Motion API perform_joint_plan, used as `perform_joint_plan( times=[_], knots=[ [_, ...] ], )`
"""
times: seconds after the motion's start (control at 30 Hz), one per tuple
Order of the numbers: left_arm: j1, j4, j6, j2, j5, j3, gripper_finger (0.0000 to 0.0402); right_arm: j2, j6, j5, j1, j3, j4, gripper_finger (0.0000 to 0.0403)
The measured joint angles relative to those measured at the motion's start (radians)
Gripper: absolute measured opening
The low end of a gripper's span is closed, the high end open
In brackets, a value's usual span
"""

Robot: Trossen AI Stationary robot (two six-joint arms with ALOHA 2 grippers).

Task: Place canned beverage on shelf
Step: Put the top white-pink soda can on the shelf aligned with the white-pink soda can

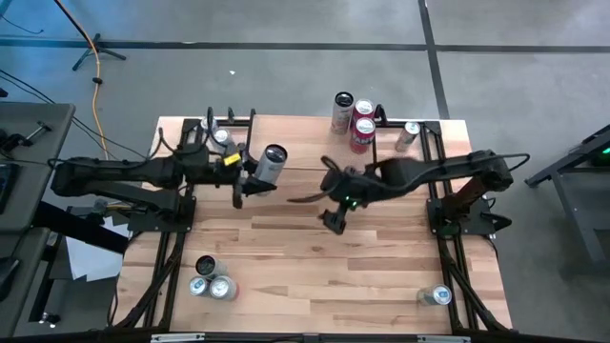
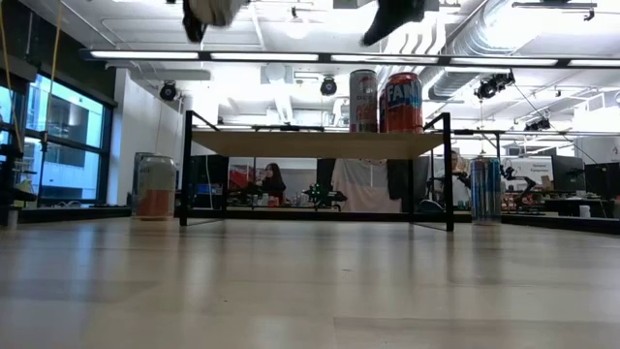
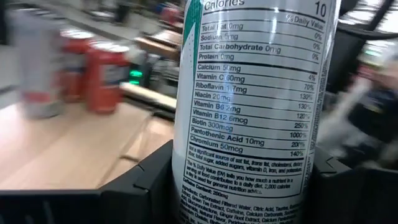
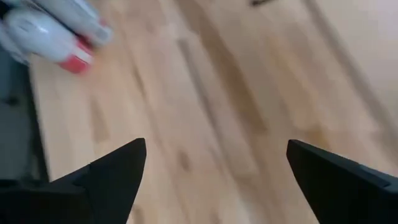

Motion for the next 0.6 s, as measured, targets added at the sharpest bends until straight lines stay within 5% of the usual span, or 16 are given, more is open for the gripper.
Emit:
perform_joint_plan(
  times=[0.13, 0.33, 0.47, 0.6],
  knots=[
    [-0.024, 0.012, -0.024, 0.019, -0.308, -0.063, 0.0182, -0.035, 0.074, 0.034, 0.009, -0.135, 0.314, 0.0369],
    [-0.046, 0.031, -0.065, 0.103, -0.755, -0.039, 0.0182, -0.039, 0.125, 0.412, -0.013, -0.151, 0.632, 0.0369],
    [-0.057, 0.060, 0.021, 0.205, -0.850, 0.028, 0.0182, -0.032, 0.117, 0.518, -0.048, -0.151, 0.808, 0.0369],
    [-0.071, 0.087, 0.142, 0.305, -0.848, 0.108, 0.0182, -0.025, 0.081, 0.490, -0.091, -0.152, 0.901, 0.0369]
  ],
)
